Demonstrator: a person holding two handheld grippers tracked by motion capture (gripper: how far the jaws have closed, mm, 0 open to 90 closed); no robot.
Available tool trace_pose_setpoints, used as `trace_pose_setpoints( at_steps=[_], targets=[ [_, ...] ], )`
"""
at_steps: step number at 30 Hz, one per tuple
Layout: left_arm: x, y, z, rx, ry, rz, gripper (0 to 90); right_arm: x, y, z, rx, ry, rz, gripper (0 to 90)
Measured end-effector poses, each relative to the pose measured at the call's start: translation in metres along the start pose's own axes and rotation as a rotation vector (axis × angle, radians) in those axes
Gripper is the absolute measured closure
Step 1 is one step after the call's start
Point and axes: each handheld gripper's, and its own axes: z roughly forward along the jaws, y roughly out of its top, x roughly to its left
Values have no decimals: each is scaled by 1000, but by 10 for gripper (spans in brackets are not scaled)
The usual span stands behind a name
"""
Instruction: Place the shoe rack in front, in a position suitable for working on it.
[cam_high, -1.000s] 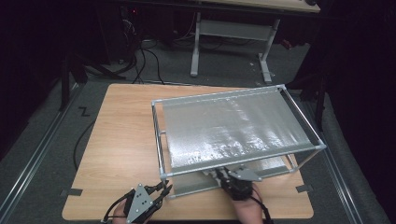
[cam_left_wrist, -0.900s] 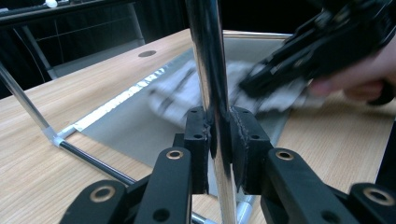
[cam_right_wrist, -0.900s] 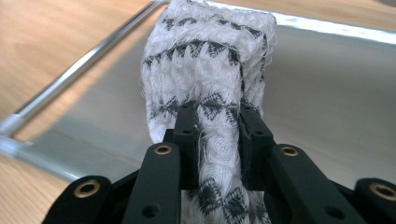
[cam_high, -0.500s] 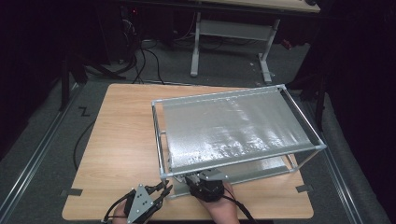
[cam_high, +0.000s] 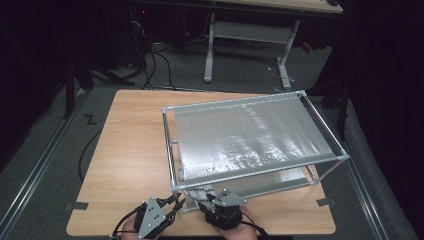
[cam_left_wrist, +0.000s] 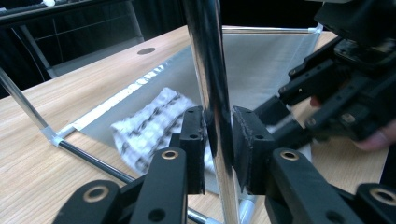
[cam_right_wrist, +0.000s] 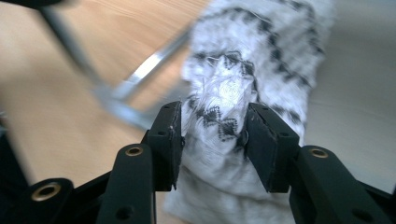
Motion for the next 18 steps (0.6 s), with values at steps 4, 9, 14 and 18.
trace_pose_setpoints(
  at_steps=[4, 9, 14, 18],
  targets=[
    [1, 0, -1, -9, 9, -17, 720, 10, 8, -2, -70, -27, -68, 554],
    [0, 3, 1, -30, 20, -49, 694, 5, 15, 0, -101, -73, -58, 623],
    [-3, 6, 3, -32, 41, -50, 628, 1, 16, 19, -36, -57, -19, 672],
    [-2, 7, 2, -49, 24, -77, 646, 11, 18, 23, -43, -34, -57, 662]
  ],
)
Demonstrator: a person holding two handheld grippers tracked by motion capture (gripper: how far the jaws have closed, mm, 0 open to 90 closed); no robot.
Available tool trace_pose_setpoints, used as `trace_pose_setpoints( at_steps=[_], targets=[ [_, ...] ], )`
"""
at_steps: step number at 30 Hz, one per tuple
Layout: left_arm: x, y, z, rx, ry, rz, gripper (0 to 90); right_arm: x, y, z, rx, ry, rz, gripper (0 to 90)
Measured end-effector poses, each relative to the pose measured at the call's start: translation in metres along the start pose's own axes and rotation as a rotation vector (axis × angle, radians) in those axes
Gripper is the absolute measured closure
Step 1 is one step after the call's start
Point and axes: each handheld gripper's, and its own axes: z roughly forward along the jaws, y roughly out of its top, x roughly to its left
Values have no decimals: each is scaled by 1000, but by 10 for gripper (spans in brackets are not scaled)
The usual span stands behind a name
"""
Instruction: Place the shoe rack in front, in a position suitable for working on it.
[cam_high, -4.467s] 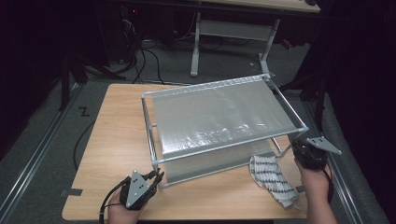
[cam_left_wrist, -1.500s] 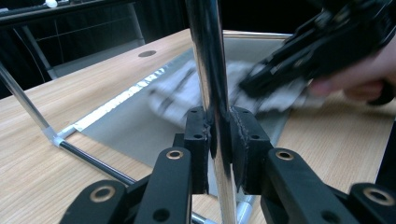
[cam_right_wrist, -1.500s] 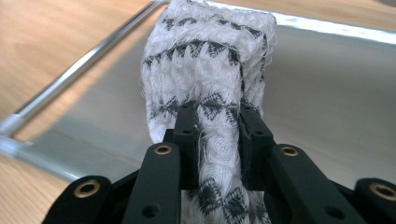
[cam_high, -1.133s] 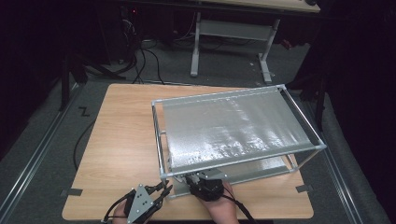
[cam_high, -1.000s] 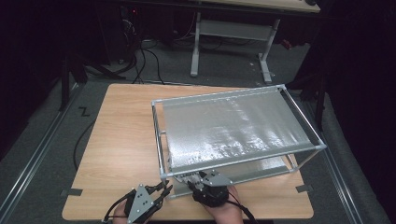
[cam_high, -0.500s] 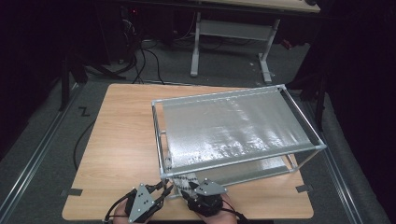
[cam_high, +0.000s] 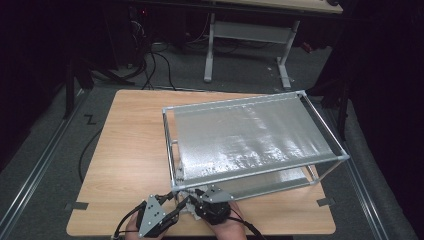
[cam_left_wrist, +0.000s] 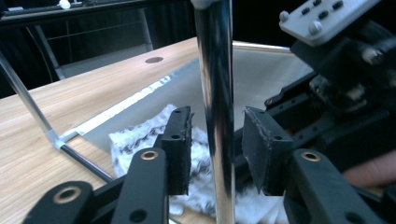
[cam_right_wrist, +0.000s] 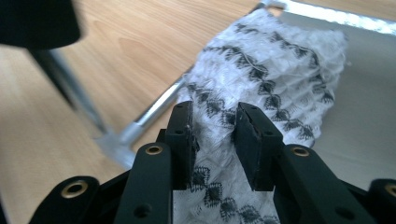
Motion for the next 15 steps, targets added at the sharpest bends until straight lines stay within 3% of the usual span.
trace_pose_setpoints(
  at_steps=[3, 5, 8, 9, 15],
  targets=[
    [0, -1, 2, 10, -2, -5, 735, 4, 1, -2, -14, 4, -6, 627],
    [0, -1, 2, 12, 6, -2, 783, 4, 0, 2, 5, -3, -9, 621],
    [1, -1, 2, 10, -2, -16, 788, 5, -2, 5, 44, -8, -4, 631],
    [1, -1, 2, 11, -2, -15, 789, 5, -4, 6, 59, -24, -25, 637],
    [2, -1, 2, 12, -13, -3, 788, 1, -6, 4, 73, -43, -33, 647]
  ],
)
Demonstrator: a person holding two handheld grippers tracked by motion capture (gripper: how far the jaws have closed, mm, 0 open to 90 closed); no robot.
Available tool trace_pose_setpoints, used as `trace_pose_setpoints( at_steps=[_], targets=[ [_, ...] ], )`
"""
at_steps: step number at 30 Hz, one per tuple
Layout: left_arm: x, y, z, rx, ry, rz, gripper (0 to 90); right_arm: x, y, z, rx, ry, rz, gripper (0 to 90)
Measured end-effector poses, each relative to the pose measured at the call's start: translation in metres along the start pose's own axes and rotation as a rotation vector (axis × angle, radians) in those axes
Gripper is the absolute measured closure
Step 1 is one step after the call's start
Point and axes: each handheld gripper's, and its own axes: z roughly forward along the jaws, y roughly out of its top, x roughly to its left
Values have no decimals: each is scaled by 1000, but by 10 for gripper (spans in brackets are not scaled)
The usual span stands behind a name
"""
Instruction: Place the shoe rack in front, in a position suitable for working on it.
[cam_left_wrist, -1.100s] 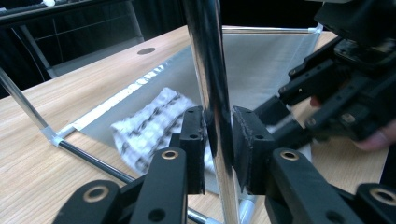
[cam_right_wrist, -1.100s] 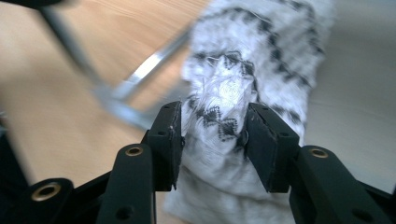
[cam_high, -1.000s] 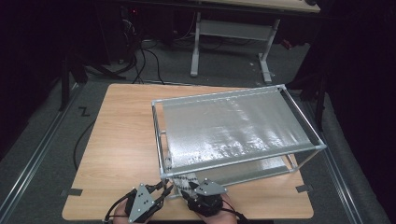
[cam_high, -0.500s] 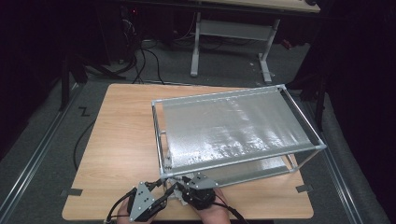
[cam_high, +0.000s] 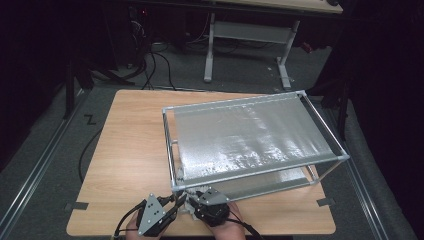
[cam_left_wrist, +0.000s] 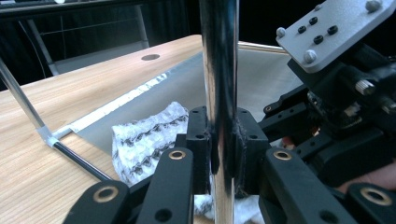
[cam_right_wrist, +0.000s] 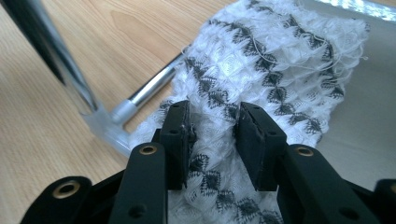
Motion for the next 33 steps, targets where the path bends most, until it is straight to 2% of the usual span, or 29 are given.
trace_pose_setpoints(
  at_steps=[7, 8, 9, 10, 11, 14, 17, 19, 20, 23, 27, 28, 30, 33],
  targets=[
    [3, -2, -2, -10, -40, -17, 792, -17, -6, -6, 11, -38, 12, 649],
    [4, -2, -1, -12, -43, -17, 792, -24, -8, -8, 9, -45, 24, 649],
    [4, -2, -1, -12, -43, -17, 792, -24, -8, -8, 9, -45, 24, 649],
    [4, -2, -1, -11, -47, -17, 792, -26, -9, -10, 22, -54, 45, 650],
    [5, -2, -1, -11, -52, -20, 793, -31, -11, -11, 11, -61, 36, 649],
    [5, -2, -1, -11, -53, -22, 794, -44, -16, -18, 31, -85, 72, 649],
    [5, -2, -1, -11, -54, -21, 794, -56, -20, -23, 33, -111, 78, 648],
    [5, -2, -1, -11, -54, -18, 794, -71, -26, -31, 48, -139, 112, 647],
    [5, -2, -1, -11, -54, -18, 794, -71, -26, -31, 48, -139, 112, 647],
    [5, -2, -1, -12, -55, -19, 793, -88, -33, -40, 48, -167, 126, 645],
    [5, -2, -1, -12, -56, -18, 793, -118, -46, -54, 46, -199, 180, 628],
    [5, -2, -1, -12, -56, -18, 792, -128, -50, -58, 48, -209, 211, 610],
    [5, -2, -1, -12, -54, -14, 791, -141, -56, -65, 51, -244, 234, 604],
    [5, -2, -1, -11, -51, -11, 790, -158, -62, -73, 60, -308, 216, 576]
  ],
)
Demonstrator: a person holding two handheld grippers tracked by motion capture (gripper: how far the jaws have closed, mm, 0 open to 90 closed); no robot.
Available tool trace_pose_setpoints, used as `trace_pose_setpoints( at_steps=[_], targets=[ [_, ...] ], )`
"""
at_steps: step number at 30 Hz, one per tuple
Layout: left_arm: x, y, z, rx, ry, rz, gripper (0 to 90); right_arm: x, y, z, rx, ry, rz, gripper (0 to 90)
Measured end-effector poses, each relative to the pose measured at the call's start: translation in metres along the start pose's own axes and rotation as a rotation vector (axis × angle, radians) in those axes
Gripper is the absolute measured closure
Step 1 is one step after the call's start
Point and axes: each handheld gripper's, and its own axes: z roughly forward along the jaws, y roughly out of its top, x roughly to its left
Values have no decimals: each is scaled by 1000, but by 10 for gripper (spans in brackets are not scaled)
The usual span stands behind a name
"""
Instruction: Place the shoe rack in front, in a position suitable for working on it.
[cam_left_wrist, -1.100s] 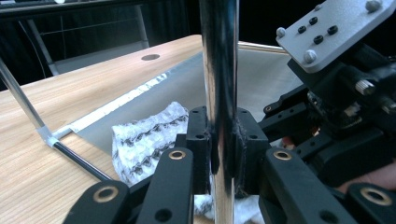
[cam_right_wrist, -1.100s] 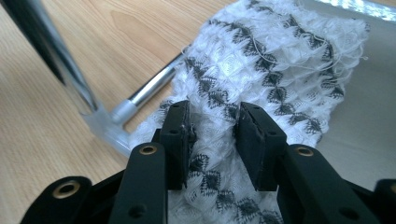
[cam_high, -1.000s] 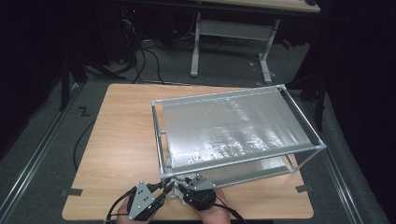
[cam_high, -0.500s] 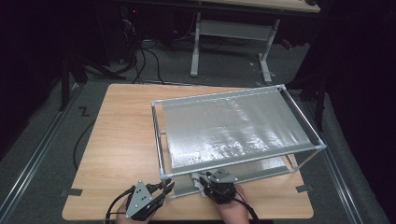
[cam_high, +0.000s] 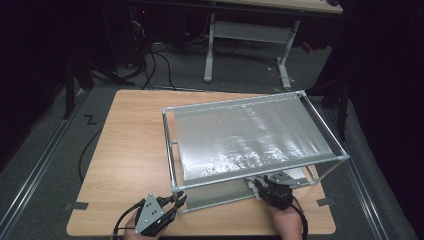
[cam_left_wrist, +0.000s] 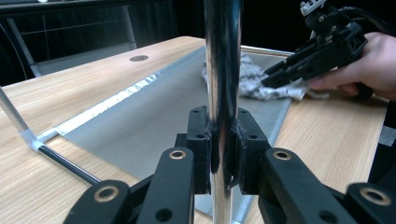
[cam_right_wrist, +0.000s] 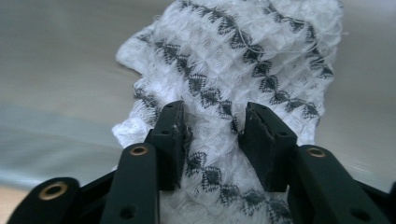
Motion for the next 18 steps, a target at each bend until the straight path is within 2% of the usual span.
trace_pose_setpoints(
  at_steps=[3, 7, 10, 13, 15, 18],
  targets=[
    [0, 0, 0, 0, -1, -1, 789, -15, -3, -4, 15, -54, 50, 538],
    [0, 0, 0, 0, -3, -4, 789, -38, -8, -9, 18, -121, 57, 522],
    [0, 0, 0, 1, -4, -2, 788, -57, -12, -14, 22, -187, 96, 523],
    [0, 0, 1, 2, -5, -7, 786, -72, -16, -17, 20, -204, 124, 529],
    [0, 0, 1, 4, -5, -7, 786, -79, -18, -18, 17, -195, 138, 530],
    [0, 0, 2, 6, -5, -5, 786, -84, -19, -20, 21, -213, 147, 540]
  ],
)
